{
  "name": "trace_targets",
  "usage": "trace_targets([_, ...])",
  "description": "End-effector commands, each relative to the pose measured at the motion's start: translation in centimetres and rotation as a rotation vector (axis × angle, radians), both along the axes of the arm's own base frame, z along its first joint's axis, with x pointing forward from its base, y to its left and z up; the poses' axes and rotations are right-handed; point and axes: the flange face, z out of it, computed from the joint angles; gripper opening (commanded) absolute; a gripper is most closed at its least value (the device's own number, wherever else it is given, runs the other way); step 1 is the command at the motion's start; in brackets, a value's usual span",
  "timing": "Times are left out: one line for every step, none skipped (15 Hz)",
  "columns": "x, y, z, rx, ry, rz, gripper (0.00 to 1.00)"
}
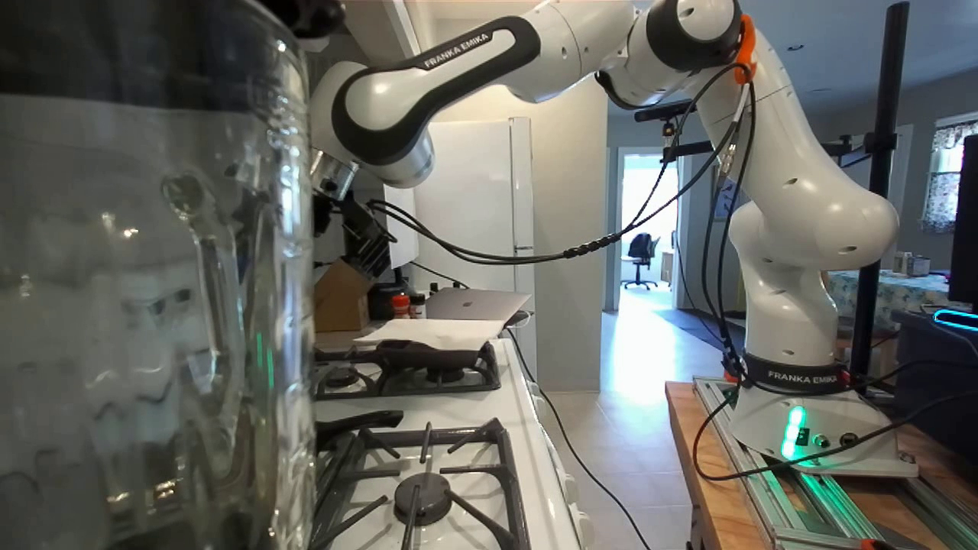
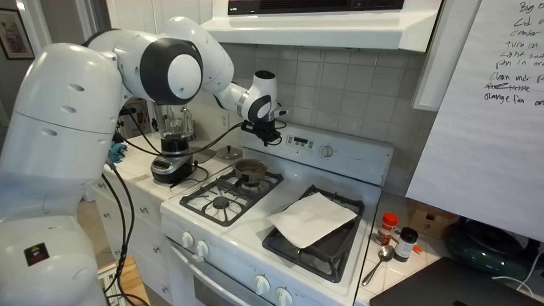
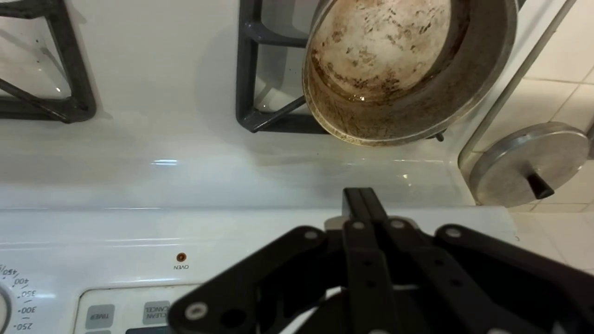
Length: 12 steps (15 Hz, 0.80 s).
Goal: Press the top left button on the stove
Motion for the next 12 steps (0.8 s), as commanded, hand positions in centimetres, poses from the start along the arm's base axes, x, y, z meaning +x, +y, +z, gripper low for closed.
trace_targets([1.3, 1.4, -1.0, -0.024, -0.019, -0.012, 0.0])
trace_targets([1.6, 1.7, -1.3, -0.027, -0.028, -0.015, 0.0])
trace_targets([2.0, 2.0, -1.4, -0.025, -0.032, -0.017, 0.0])
trace_targets([2.3, 2.3, -1.6, -0.026, -0.032, -0.02, 0.0])
trace_targets([2.7, 2.7, -1.8, -0.025, -0.038, -0.022, 0.0])
trace_targets([3.1, 3.1, -2.0, -0.019, -0.041, -0.025, 0.0])
trace_targets([3.4, 3.4, -2.1, -0.018, -0.049, -0.028, 0.0])
trace_targets([3.9, 3.6, -2.2, -0.016, -0.06, -0.034, 0.0])
trace_targets([4.4, 3.7, -2.3, -0.014, -0.07, -0.042, 0.0])
trace_targets([4.9, 3.9, -2.4, -0.009, -0.086, -0.047, 0.0])
trace_targets([5.3, 4.0, -2.3, -0.003, -0.093, -0.053, 0.0])
trace_targets([5.6, 4.2, -2.4, 0.0, -0.101, -0.056, 0.0])
